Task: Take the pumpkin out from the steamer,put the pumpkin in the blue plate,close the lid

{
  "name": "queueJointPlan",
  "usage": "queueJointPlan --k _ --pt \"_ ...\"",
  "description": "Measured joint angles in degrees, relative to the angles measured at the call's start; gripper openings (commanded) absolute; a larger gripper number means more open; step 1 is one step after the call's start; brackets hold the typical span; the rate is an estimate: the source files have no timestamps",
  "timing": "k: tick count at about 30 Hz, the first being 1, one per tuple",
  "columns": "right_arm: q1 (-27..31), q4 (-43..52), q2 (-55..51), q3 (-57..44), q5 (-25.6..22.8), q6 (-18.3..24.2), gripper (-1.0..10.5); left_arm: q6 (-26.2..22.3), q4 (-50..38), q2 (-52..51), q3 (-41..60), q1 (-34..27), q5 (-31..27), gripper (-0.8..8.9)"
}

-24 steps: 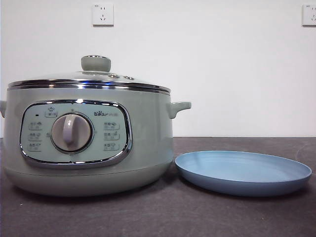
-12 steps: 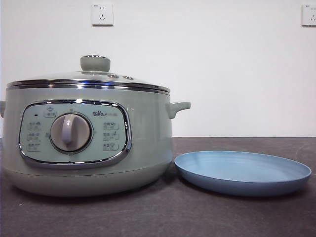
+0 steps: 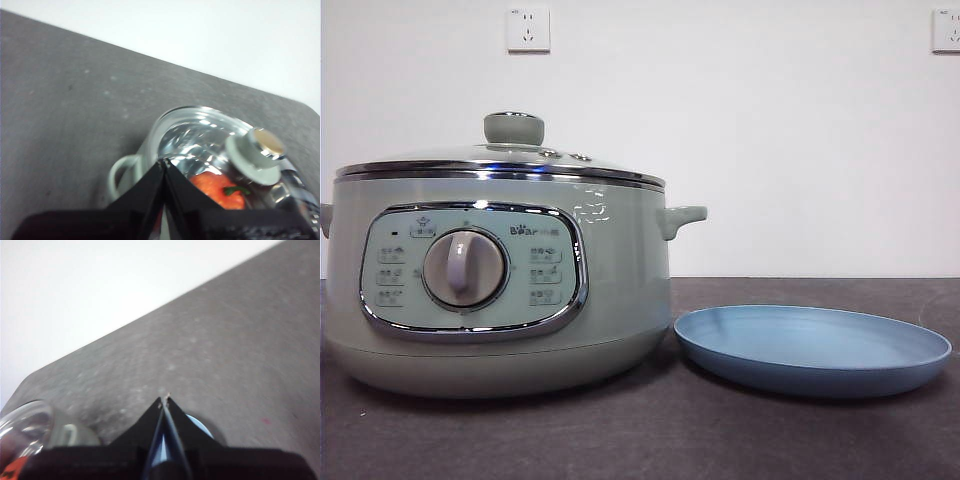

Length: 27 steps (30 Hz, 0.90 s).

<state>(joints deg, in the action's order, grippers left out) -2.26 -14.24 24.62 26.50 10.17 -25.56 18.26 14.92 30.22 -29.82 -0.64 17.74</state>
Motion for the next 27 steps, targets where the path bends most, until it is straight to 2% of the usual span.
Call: queueJointPlan --k 5,8,10,13,15,17,18,24,27 --pt "0.0 -2.82 9.51 9.97 8.07 5.4 0.0 -5.29 5.31 8.09 -9.79 0.0 5.14 -0.08" --pt "0.0 -5.97 16.2 17.22 14.91 9.73 0.0 -8.11 8.59 13.03 -15.02 0.0 10.34 -0.05" --pt "0.0 -7.91 19.91 21.42 17.7 12.63 0.3 -9.31 10.05 15.58 -17.79 0.0 14.47 -0.04" --pt "-0.02 -11.43 24.46 26.71 18.38 16.66 2.4 -10.58 11.28 18.73 -21.29 0.02 19.61 0.27" --pt "-0.02 -13.44 26.62 29.27 18.38 18.05 3.9 -10.91 12.17 20.02 -22.93 0.35 20.28 2.02" --pt "0.0 -14.97 28.28 30.99 18.36 18.84 4.6 -11.19 13.14 20.63 -23.85 1.11 19.69 4.41" --pt "-0.02 -15.28 28.74 31.28 18.36 19.04 4.7 -11.21 13.53 20.68 -24.0 1.55 19.1 4.8" --pt "-0.02 -16.24 29.33 31.34 18.36 19.47 4.7 -11.13 14.21 20.85 -24.11 5.07 17.53 4.71" --pt "-0.61 -16.37 29.35 31.34 18.34 19.58 4.7 -10.91 13.77 22.27 -24.98 8.0 14.69 4.71"
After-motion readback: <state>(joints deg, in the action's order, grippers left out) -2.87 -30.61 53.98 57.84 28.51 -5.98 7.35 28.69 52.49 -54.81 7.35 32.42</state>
